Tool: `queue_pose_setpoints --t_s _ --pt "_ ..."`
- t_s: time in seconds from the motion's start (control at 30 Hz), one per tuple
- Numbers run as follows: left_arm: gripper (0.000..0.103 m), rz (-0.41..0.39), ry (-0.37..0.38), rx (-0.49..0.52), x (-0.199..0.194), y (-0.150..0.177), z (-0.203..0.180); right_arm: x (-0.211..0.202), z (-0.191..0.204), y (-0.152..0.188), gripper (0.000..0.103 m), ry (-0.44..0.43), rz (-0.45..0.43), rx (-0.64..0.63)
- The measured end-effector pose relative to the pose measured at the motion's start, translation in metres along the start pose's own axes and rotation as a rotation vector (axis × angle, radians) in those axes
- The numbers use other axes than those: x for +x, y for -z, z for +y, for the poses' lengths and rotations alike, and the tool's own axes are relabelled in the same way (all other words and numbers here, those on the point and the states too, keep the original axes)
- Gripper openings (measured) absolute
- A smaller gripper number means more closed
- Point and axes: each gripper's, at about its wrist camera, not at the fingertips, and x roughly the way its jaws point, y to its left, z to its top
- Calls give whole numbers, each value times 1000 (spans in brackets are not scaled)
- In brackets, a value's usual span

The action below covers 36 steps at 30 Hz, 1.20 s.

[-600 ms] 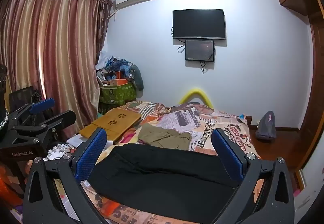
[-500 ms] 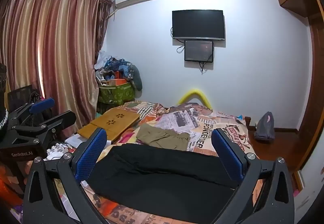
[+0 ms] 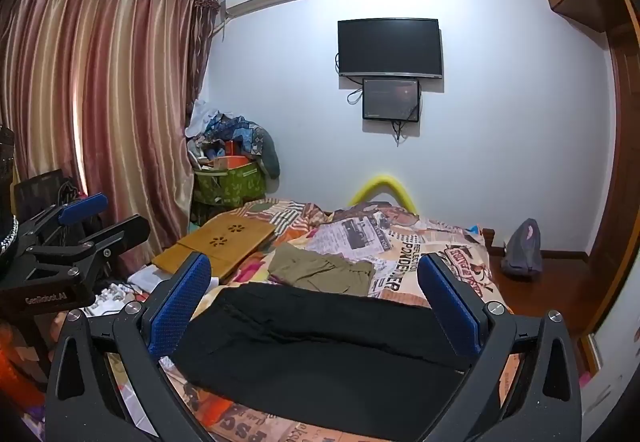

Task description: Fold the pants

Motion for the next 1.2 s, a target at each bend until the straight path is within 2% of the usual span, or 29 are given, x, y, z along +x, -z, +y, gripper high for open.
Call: queue_pose_setpoints --t_s 1.2 --pt "103 -8 12 -14 3 2 1 -2 1 0 103 12 -18 -19"
